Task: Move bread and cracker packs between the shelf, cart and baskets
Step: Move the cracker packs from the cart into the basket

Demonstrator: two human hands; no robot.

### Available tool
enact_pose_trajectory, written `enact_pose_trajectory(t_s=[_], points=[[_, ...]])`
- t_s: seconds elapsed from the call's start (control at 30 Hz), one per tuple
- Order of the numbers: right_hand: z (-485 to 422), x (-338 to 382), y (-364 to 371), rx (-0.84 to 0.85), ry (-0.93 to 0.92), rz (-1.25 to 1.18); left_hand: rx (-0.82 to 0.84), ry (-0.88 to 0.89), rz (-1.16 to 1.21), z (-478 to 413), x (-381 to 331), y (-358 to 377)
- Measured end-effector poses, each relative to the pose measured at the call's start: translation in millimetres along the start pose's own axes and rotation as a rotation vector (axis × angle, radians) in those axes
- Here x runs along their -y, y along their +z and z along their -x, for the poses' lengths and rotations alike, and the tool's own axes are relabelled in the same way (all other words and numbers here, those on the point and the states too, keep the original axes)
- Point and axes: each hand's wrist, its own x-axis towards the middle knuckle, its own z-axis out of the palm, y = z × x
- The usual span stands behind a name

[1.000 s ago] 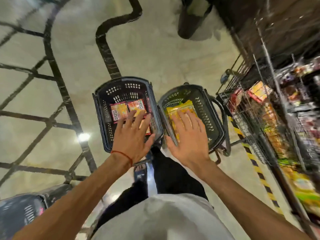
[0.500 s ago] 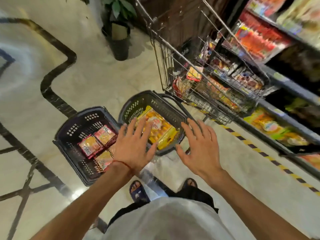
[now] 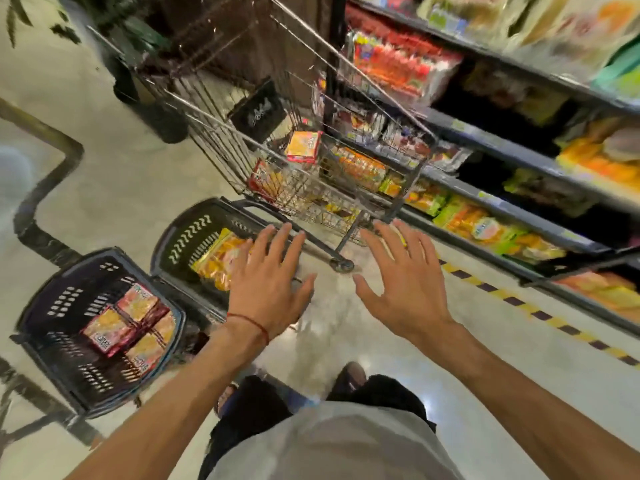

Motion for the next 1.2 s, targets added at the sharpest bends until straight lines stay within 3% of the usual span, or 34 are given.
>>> enact_pose_trajectory(t_s=[0.3, 0.87, 1.2], points=[[-87, -100, -2, 0.013, -0.116, 0.031, 0.001, -0.091, -0.006, -80, -64, -3], [-341, -162, 48, 0.127, -0.390, 0.098, 0.052, -0.283, 0.045, -301, -37, 1], [-487, -185, 148, 0.306, -0.655, 0.090, 0.142, -0.544, 0.076, -409, -11, 50]])
